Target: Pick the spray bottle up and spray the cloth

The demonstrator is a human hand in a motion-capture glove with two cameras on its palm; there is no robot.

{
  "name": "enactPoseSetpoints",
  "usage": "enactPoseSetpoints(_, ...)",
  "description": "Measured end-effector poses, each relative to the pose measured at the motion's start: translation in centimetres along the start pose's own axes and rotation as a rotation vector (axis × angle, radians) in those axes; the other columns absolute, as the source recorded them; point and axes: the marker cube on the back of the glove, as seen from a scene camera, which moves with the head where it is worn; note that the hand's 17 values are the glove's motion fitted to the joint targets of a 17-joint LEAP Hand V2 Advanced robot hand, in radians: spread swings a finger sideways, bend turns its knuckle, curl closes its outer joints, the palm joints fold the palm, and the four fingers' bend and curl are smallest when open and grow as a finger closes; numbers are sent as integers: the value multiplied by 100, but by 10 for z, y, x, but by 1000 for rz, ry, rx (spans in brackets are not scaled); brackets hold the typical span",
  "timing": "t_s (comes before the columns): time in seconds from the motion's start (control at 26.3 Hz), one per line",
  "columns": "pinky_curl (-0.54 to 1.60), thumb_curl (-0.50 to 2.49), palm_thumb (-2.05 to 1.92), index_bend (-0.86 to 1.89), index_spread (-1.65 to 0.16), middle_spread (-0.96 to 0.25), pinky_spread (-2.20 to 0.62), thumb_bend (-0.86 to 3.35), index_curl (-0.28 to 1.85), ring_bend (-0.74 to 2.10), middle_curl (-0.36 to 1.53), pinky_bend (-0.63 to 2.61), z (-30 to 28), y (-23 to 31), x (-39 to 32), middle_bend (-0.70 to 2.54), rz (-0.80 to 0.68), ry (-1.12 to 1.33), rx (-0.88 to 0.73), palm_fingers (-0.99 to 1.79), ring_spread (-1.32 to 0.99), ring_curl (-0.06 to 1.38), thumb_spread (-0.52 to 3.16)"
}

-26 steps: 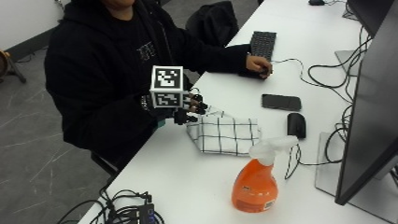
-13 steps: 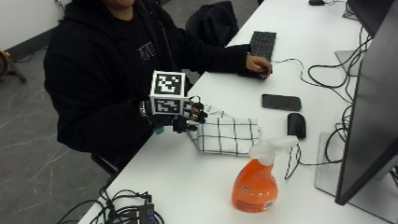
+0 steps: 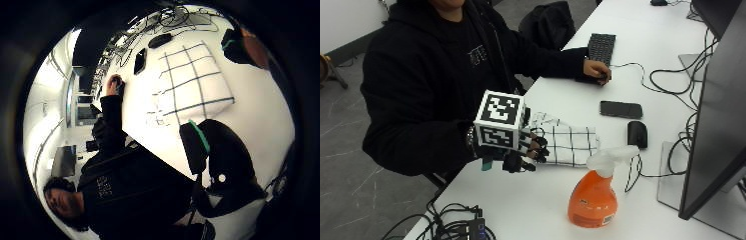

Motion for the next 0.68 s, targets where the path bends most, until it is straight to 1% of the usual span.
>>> enactPoseSetpoints(0.11,27,22,53,17,-36,-10,15,10,32,28,29,23,-19,-17,18,19,60,5,37,71,-15,27,116)
enactPoseSetpoints(0.23,28,23,54,15,-36,-10,14,8,32,29,30,22,-36,-10,42,19,80,48,4,74,-16,28,117)
enactPoseSetpoints(0.42,29,24,55,15,-35,-11,12,6,32,30,31,22,-62,-32,82,19,176,118,-7,75,-17,30,117)
enactPoseSetpoints(0.57,30,24,53,13,-35,-11,11,2,31,32,33,21,-85,-53,110,21,237,63,53,80,-17,31,116)
enactPoseSetpoints(0.68,31,24,49,11,-35,-12,8,-2,30,34,34,22,-101,-68,122,22,251,-8,104,83,-18,32,113)
